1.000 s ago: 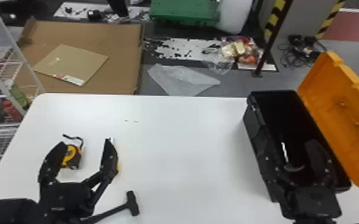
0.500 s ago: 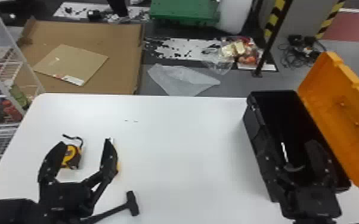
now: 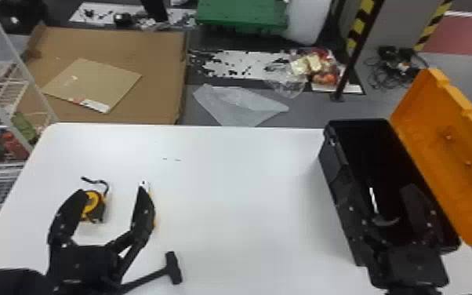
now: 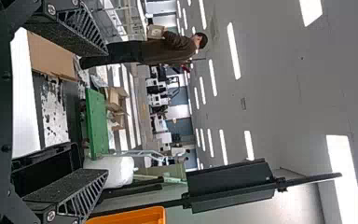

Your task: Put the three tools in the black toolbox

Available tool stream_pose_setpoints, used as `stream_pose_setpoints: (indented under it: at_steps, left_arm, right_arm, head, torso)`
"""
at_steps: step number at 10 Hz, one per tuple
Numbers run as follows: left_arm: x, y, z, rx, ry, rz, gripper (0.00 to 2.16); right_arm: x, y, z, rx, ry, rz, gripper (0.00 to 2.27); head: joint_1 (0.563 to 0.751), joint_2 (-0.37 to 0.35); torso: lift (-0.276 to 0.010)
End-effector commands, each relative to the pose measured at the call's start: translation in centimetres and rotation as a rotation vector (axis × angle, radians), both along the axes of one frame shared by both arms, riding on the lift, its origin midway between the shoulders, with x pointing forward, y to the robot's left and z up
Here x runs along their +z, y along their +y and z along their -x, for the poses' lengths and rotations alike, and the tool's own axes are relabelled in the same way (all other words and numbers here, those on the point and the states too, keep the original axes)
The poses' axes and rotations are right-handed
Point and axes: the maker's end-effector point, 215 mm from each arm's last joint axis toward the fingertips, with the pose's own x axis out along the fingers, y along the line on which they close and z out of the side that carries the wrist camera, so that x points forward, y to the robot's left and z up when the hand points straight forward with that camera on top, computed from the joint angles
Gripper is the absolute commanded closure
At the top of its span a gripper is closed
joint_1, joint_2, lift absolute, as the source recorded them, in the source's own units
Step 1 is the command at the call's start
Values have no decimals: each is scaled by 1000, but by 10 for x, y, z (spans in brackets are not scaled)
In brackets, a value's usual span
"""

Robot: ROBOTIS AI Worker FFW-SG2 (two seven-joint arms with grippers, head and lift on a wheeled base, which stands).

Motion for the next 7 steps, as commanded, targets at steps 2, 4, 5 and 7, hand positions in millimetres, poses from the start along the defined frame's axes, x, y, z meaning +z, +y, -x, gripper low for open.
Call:
stream_pose_setpoints:
  at_steps: [2,4,5,7]
  left_arm:
    - [-5,5,8,-37,33,-36,100]
    - [-20,15,16,-86,89,-54,97]
    - [-26,25,23,-97,105,-71,93]
    - [-28,33,39,-155,125,-87,97]
  right_arm:
    - [0,-1,0,-2,1,-4,107]
    - [-3,-3,0,-4,6,-6,107]
    - [-4,-4,-1,-5,7,-9,103]
    - [-6,-4,-3,-3,10,-4,103]
  head:
    - [695,-66]
    - [695,-68]
    - [695,-61]
    - [695,-42]
  torso:
    - [-55]
    - [-55]
    - [-55]
    - [-55]
